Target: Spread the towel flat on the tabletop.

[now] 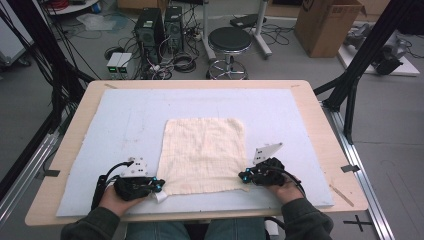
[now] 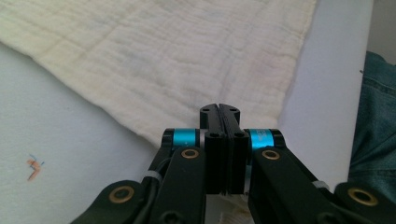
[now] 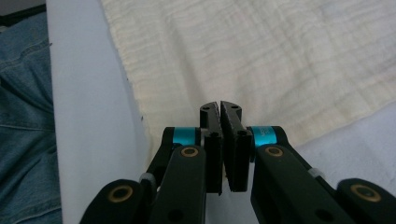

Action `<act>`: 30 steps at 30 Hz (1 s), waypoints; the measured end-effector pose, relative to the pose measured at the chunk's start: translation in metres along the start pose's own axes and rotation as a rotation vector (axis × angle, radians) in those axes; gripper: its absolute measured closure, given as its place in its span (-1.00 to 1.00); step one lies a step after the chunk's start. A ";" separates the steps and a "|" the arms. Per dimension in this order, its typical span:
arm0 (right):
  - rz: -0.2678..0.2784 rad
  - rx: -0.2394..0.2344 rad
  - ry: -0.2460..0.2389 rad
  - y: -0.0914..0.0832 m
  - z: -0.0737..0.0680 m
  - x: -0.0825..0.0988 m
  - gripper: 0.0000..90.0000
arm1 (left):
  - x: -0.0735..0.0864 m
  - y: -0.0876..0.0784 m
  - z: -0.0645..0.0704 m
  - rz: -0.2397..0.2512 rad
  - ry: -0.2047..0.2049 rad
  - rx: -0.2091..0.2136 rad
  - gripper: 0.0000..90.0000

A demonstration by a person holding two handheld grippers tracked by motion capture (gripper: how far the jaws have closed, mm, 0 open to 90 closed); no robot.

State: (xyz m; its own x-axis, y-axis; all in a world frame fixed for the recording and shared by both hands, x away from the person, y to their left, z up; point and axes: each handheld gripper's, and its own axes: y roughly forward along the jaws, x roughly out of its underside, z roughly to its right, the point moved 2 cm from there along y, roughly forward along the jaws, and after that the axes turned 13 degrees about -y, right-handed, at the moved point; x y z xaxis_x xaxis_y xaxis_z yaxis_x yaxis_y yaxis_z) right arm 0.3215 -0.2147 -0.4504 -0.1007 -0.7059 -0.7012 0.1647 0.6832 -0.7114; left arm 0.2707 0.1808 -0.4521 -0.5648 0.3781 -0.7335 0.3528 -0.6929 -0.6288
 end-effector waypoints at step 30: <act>0.138 0.061 0.050 -0.013 0.000 -0.007 0.23 | -0.009 -0.016 -0.005 0.138 -0.070 0.020 0.42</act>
State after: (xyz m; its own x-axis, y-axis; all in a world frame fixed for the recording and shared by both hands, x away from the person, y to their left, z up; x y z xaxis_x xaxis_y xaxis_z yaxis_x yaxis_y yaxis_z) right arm 0.3197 -0.2183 -0.4363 -0.1220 -0.5951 -0.7944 0.2393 0.7591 -0.6054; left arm 0.2740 0.1917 -0.4368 -0.5628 0.2355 -0.7923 0.4160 -0.7476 -0.5178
